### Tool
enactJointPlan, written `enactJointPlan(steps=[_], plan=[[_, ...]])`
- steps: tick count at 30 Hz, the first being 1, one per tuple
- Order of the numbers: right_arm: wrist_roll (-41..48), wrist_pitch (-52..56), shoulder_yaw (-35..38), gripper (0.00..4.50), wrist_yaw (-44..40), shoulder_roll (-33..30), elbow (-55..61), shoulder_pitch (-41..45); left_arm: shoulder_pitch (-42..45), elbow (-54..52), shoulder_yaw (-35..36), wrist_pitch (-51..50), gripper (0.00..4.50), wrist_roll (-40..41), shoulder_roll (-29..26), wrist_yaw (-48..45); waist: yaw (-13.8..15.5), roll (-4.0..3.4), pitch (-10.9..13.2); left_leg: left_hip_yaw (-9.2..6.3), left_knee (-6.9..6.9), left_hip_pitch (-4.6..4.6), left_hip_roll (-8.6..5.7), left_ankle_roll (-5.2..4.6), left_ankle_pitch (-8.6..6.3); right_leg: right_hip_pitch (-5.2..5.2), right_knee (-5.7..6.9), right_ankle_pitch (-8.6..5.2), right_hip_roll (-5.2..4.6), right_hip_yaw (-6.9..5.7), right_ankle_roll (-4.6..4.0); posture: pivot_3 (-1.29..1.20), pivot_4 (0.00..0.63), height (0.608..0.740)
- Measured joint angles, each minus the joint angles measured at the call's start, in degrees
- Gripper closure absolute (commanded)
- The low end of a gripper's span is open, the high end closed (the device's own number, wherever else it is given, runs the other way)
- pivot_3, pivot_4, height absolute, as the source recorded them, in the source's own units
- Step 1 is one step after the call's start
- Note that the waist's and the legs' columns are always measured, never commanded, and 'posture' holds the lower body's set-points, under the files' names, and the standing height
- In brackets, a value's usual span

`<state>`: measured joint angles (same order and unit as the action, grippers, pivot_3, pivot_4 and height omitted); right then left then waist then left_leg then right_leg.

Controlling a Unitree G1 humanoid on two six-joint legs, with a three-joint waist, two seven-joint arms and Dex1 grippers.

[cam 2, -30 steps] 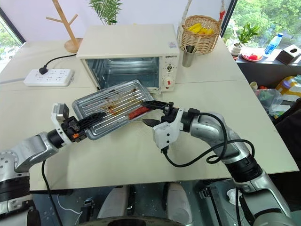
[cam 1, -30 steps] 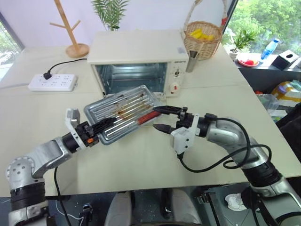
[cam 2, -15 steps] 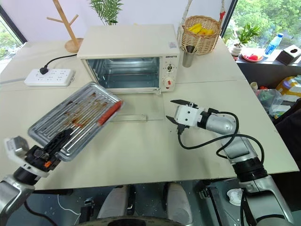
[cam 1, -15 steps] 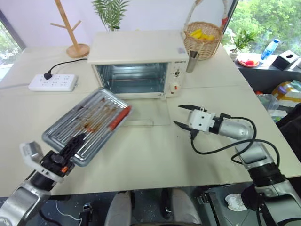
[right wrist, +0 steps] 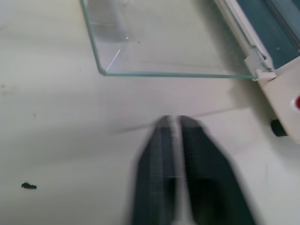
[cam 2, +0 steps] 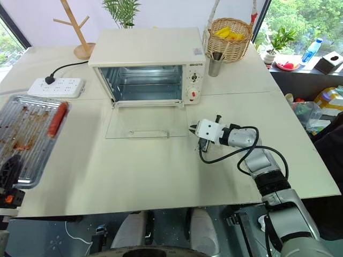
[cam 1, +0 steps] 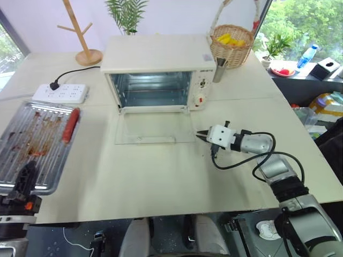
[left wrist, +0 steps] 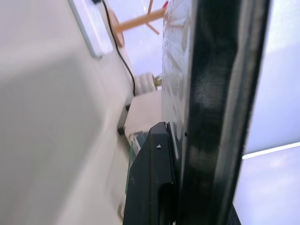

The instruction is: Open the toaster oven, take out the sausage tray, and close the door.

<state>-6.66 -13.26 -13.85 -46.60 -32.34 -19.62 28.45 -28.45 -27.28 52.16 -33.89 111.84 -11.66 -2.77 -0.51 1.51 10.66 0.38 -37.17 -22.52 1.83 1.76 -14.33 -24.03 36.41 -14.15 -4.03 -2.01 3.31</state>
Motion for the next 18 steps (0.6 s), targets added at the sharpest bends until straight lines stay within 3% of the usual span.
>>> enactJointPlan(steps=[12,18], plan=[[-1.0,-2.3,-1.4,4.46,2.1,4.5,1.5,0.1,3.1,-1.3,1.4,3.6,4.5,0.1,-2.6,5.0,0.0,0.02,0.0,-0.02,0.01,0.0,0.02,0.0,-0.01,0.05,-0.05,0.01,0.02,0.02,0.0,0.0,0.15,0.734],[2.2,0.6,4.0,4.46,6.0,5.8,5.0,8.9,3.5,-3.8,0.3,4.3,4.5,0.1,-2.7,7.9,-0.1,0.01,0.0,-0.04,0.03,0.01,0.04,0.0,-0.01,0.03,-0.06,0.03,0.09,0.05,-0.01,0.0,0.15,0.734]])
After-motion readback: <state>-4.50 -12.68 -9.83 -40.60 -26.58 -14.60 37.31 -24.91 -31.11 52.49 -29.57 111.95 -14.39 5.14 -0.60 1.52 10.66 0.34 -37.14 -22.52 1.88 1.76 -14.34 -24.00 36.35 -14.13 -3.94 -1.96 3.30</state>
